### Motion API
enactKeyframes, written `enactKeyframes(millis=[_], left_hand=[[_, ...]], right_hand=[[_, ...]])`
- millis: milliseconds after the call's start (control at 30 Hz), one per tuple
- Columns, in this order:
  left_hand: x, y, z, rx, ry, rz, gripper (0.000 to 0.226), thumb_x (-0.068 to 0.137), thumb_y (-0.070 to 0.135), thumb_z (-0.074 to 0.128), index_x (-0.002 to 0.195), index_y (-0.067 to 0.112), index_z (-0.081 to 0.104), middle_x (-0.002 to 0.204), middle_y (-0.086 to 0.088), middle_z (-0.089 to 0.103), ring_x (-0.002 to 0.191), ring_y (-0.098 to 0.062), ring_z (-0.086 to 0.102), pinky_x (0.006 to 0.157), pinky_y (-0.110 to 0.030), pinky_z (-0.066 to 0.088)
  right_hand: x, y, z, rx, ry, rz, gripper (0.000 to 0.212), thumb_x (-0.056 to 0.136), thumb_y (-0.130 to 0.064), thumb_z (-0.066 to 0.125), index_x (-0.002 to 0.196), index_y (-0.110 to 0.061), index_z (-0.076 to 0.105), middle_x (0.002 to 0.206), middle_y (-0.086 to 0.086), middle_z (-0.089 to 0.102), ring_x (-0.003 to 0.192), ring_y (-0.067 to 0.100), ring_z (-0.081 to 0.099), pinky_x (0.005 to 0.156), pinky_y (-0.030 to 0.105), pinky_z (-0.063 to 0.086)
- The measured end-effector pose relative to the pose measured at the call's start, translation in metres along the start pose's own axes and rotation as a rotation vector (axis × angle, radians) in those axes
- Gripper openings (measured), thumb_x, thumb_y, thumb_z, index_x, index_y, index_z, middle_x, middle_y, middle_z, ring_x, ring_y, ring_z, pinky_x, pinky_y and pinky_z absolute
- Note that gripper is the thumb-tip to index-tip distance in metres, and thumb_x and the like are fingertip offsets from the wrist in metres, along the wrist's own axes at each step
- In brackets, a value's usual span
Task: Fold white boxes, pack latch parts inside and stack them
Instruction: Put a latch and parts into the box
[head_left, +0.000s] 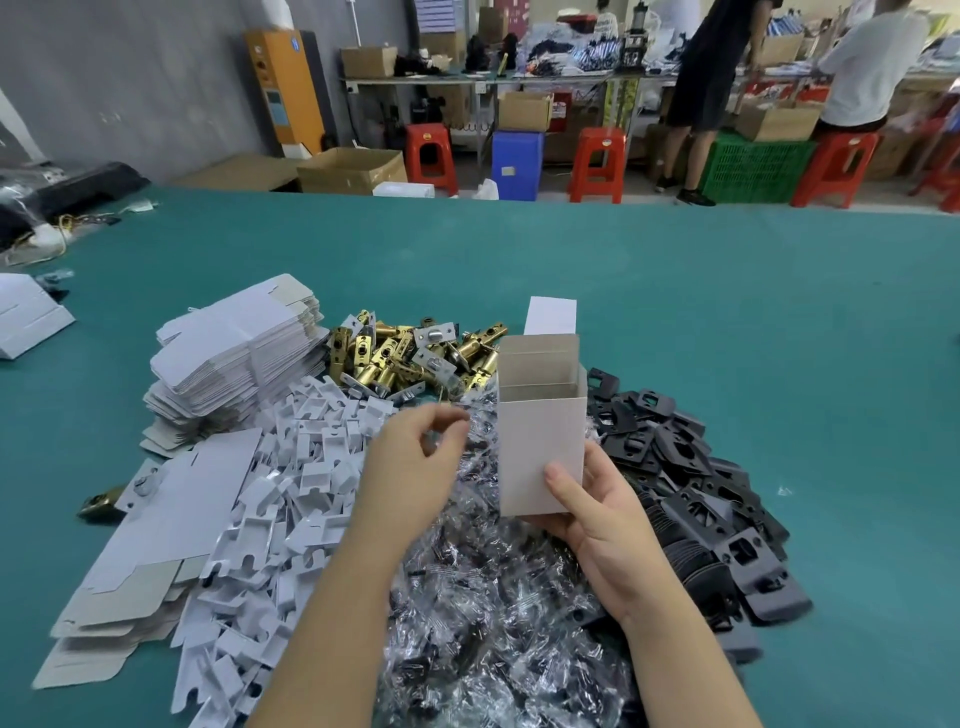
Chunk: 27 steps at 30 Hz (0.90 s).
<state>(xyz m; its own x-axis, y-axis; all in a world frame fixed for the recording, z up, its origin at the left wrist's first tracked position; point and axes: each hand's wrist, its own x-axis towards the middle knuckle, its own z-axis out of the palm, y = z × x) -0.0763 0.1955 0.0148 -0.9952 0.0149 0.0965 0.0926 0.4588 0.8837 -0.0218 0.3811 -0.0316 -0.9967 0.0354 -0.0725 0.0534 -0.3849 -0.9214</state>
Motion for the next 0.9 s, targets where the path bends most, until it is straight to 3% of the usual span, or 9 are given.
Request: enactKeyframes(millis=[100,200,267,433,633,733,900], left_hand=[[0.042,0.007,-0.011,0.26,0.091,0.052,0.021,0.1,0.021,0.061,0.115,0.033,0.066,0.103,0.008,0.069,0.058,-0.002,0.059,0.045,-0.019,0.045],[0.087,0.0,-0.02,0.662,0.158,0.034,0.044,0.1,0.017,0.06,0.143,0.024,0.053,0.14,-0.006,0.053,0.102,-0.02,0.063,0.068,-0.027,0.047],[0.108,-0.012,-0.022,0.781,0.106,-0.003,0.055,0.098,0.01,0.058,0.149,0.022,0.046,0.148,-0.01,0.047,0.125,-0.026,0.053,0.079,-0.036,0.05],[0.129,-0.036,-0.022,0.92,0.074,0.006,0.042,0.098,0.012,0.057,0.139,0.02,0.057,0.134,-0.011,0.057,0.126,-0.029,0.047,0.091,-0.045,0.052],[0.14,-0.033,-0.01,1.013,-0.024,0.089,0.049,0.102,0.033,0.057,0.149,0.032,0.045,0.153,-0.014,0.037,0.137,-0.036,0.03,0.109,-0.048,0.038],[0.142,-0.033,-0.009,0.979,-0.006,0.076,0.044,0.104,0.034,0.053,0.147,0.031,0.047,0.151,-0.015,0.039,0.135,-0.037,0.031,0.11,-0.049,0.036],[0.146,-0.03,-0.006,0.786,0.103,0.044,0.013,0.101,0.032,0.06,0.107,0.029,0.071,0.132,-0.008,0.05,0.125,-0.031,0.035,0.105,-0.046,0.037]], right_hand=[[0.001,-0.001,0.0,0.002,0.003,0.011,0.056,0.083,-0.033,0.076,0.134,-0.02,0.056,0.125,0.006,0.072,0.112,0.031,0.071,0.092,0.054,0.058],[0.001,-0.001,0.0,0.032,0.003,0.018,0.054,0.084,-0.031,0.075,0.134,-0.02,0.056,0.124,0.004,0.073,0.11,0.028,0.072,0.087,0.048,0.061],[0.001,-0.002,0.0,0.052,0.001,0.018,0.053,0.085,-0.029,0.074,0.134,-0.019,0.056,0.123,0.003,0.074,0.11,0.027,0.072,0.083,0.043,0.062],[0.003,-0.001,0.001,0.064,0.02,0.03,0.056,0.082,-0.029,0.075,0.134,-0.019,0.057,0.122,0.003,0.074,0.11,0.028,0.072,0.081,0.042,0.062],[0.004,-0.001,0.0,0.084,0.017,0.029,0.059,0.081,-0.031,0.077,0.135,-0.02,0.056,0.123,0.003,0.074,0.109,0.027,0.072,0.076,0.035,0.061],[0.004,-0.001,0.0,0.089,0.012,0.034,0.061,0.081,-0.031,0.077,0.136,-0.02,0.055,0.124,0.004,0.073,0.11,0.028,0.072,0.078,0.037,0.061],[0.005,-0.001,0.0,0.085,0.005,0.043,0.058,0.081,-0.032,0.078,0.133,-0.019,0.057,0.124,0.007,0.073,0.11,0.03,0.072,0.08,0.04,0.062]])
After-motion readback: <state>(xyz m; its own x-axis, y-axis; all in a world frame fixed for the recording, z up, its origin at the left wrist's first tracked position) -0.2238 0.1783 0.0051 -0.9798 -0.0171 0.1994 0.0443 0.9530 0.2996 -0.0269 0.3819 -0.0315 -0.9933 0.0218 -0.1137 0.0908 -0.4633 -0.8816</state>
